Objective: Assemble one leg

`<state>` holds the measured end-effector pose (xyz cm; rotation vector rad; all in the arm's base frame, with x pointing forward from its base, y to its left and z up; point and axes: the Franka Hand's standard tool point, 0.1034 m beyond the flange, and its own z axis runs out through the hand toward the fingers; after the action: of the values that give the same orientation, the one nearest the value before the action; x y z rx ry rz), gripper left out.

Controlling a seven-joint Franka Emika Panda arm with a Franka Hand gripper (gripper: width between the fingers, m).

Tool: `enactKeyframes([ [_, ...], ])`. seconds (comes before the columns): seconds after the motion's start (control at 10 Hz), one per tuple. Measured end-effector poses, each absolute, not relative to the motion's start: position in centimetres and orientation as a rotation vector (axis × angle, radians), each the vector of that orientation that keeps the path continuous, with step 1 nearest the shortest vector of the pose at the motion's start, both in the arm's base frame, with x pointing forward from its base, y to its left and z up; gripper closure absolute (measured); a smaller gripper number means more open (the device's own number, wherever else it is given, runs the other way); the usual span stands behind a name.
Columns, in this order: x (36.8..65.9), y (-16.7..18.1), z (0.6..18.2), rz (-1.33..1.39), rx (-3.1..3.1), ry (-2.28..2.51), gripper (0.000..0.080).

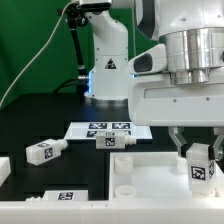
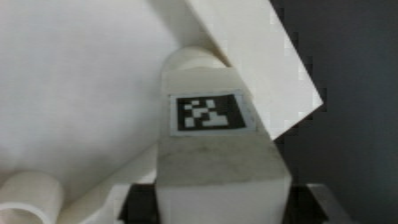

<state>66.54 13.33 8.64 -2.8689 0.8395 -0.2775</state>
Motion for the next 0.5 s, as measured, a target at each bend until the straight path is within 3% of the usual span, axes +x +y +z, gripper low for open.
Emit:
enactKeyframes([
  [0.3,66.54,13.33,8.64,-0.278,-2.869,0.839,0.0489],
  [0.4,66.54,13.33,8.64,-0.278,-2.869,0.839,0.0355],
  [0.5,66.54,13.33,8.64,-0.278,-2.869,0.839,0.0355],
])
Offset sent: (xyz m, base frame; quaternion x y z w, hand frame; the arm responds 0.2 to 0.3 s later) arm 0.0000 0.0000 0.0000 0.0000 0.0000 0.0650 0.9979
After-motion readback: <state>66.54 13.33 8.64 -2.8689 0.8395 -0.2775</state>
